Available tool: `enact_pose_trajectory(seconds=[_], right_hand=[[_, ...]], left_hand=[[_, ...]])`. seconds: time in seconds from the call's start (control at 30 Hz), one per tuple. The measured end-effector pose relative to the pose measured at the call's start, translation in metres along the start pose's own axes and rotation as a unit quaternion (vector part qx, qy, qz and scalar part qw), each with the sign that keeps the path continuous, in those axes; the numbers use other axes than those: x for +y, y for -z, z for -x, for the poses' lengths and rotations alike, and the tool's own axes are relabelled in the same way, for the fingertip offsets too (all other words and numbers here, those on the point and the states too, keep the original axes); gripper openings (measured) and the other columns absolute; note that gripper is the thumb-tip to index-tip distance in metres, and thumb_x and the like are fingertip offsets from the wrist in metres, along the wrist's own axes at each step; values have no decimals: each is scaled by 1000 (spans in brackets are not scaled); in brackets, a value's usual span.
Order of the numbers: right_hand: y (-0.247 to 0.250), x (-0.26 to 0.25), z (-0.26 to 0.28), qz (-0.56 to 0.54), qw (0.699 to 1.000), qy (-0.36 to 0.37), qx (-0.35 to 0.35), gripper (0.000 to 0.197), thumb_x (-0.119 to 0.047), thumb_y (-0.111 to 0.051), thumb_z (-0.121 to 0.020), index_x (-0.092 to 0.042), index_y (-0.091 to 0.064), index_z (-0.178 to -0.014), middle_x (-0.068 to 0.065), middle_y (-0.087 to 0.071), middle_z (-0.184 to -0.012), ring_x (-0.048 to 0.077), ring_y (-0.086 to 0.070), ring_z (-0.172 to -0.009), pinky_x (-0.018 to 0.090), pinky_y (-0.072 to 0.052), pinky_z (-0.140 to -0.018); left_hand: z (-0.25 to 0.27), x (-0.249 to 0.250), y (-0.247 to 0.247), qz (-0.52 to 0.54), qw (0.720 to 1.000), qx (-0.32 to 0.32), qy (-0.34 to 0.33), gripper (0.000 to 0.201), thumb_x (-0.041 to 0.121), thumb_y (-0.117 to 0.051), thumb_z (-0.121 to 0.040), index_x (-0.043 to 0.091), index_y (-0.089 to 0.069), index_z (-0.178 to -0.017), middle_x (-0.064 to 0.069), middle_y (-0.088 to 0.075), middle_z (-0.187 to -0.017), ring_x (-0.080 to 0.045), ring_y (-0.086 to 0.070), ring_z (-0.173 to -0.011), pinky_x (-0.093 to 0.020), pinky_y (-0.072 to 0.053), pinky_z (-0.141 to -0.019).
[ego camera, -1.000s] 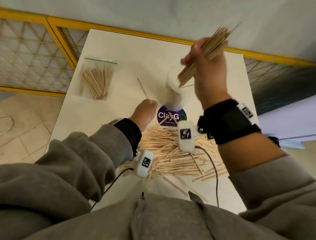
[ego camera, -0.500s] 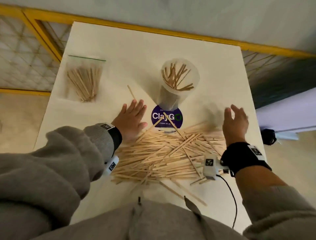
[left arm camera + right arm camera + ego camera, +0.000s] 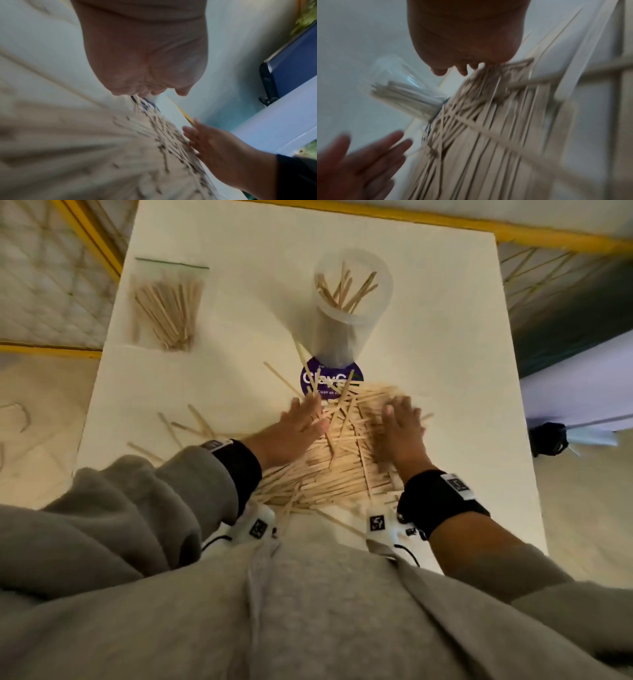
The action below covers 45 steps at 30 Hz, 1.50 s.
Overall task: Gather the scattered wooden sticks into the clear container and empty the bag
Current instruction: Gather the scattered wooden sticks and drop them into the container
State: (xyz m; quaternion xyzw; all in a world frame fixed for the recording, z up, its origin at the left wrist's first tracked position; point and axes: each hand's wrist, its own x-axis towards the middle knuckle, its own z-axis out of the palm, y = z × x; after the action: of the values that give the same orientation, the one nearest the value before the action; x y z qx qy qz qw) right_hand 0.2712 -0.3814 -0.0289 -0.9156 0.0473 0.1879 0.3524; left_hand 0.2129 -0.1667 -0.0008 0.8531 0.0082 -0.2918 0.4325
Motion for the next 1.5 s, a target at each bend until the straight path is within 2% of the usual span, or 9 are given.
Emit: enact_pose_trajectory(seconds=[0.13, 0.27, 0.43, 0.57, 0.8, 1.0, 1.17, 1.33, 1.5], right_hand=[[36, 23, 40, 61, 991, 109, -49, 101, -75, -44, -75, -12, -19, -151, 8, -5, -160, 25, 5, -148, 41, 7, -120], [46, 63, 87, 264, 934, 182, -156, 129, -101, -32, -44, -40, 17, -147, 0, 32, -154, 28, 29, -142, 58, 12, -112], [13, 88, 108, 354, 882, 255, -178, 130, -93, -50, -51, -36, 16, -148, 8, 28, -157, 35, 29, -142, 70, 8, -109], [-10, 59, 103, 355, 886, 261, -143, 123, -92, -45, -57, -37, 15, -149, 8, 28, -157, 35, 27, -143, 64, 10, -111], [-8, 19, 64, 338, 909, 224, -97, 123, -79, -64, -58, -33, 1, -151, 6, 7, -162, 34, -1, -147, 55, -9, -116], [6, 1, 25, 385, 878, 239, -156, 145, -70, -78, -48, -26, 16, -149, 14, 11, -160, 33, 7, -148, 52, 4, -116], [7, -25, 15, 384, 873, 269, -134, 125, -45, -86, -57, -14, -9, -151, 21, -38, -144, 39, -36, -130, 47, -28, -111], [0, -42, 11, 321, 911, 227, -128, 131, -39, -91, -51, -17, -7, -150, 20, -35, -141, 39, -37, -127, 50, -36, -104], [-3, -44, 4, 345, 909, 209, -104, 115, -33, -89, -57, -12, -20, -147, 20, -45, -135, 39, -41, -123, 48, -35, -102]], left_hand=[[47, -63, 52, -236, 965, 104, 41, 81, 68, -24, -87, 24, -2, -151, 0, 5, -160, -26, 15, -145, -51, 7, -115], [108, -134, 72, -275, 942, 117, 154, 112, 86, -17, -60, 22, 3, -151, -2, 9, -160, -32, 12, -145, -61, -1, -111], [140, -161, 40, -320, 944, 6, 76, 136, 103, -28, -36, 37, 35, -137, 1, 39, -150, -30, 37, -136, -59, 16, -111], [126, -153, 15, -367, 930, 3, 19, 143, 101, -34, -38, 27, 34, -140, -5, 40, -149, -33, 41, -134, -56, 22, -108], [74, -102, -7, -308, 947, 88, 0, 132, 94, -35, -52, 17, 9, -150, -11, 8, -159, -37, 14, -144, -57, 5, -114], [45, -56, -13, -329, 941, 76, -30, 132, 82, -55, -58, 12, 9, -150, -11, -8, -159, -33, -2, -146, -53, -4, -117], [33, -36, -17, -337, 933, 122, -22, 116, 59, -70, -69, 4, -7, -149, -17, -38, -142, -33, -38, -128, -43, -31, -108], [24, -32, -9, -285, 947, 149, -6, 88, 30, -70, -81, 8, -18, -149, -14, -41, -142, -33, -40, -127, -43, -33, -106], [26, -32, -1, -328, 926, 173, 69, 89, 52, -72, -70, 11, -34, -139, -12, -47, -131, -34, -44, -120, -47, -37, -98]])
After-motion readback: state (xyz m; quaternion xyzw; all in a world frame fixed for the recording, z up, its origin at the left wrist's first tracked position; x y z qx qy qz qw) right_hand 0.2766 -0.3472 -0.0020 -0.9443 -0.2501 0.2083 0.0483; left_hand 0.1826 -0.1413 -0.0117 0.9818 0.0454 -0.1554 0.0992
